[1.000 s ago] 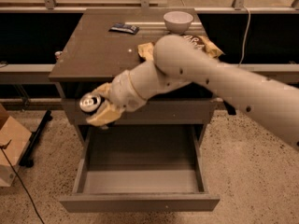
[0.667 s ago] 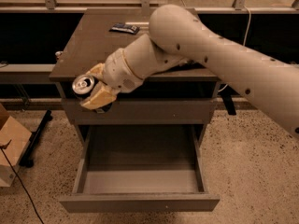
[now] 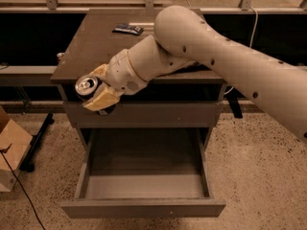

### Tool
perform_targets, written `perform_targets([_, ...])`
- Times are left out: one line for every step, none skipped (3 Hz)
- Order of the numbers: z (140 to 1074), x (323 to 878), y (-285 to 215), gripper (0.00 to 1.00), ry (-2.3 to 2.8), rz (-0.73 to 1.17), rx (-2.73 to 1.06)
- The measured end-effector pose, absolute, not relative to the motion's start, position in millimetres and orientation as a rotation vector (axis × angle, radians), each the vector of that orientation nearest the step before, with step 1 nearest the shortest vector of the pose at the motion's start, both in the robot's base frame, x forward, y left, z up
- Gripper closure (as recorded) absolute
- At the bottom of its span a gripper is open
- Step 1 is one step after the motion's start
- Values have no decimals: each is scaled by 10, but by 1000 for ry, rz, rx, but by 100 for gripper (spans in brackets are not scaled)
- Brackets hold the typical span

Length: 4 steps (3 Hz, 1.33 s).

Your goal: Pick pepsi can from middle drawer and place on counter

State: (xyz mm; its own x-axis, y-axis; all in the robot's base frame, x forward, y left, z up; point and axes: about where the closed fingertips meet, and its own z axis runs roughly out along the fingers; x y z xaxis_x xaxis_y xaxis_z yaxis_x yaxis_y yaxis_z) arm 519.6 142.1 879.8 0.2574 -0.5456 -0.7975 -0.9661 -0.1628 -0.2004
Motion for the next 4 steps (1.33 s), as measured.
perform_targets([8882,5378,1337,100,1393,721,-1769])
perform_targets([8992,5629,1187,100,1388,732,-1675])
perform_targets([9074,5924,997,100,1381,755,-1564])
perform_targets([9134,6223,823,100,1400,757,-1476])
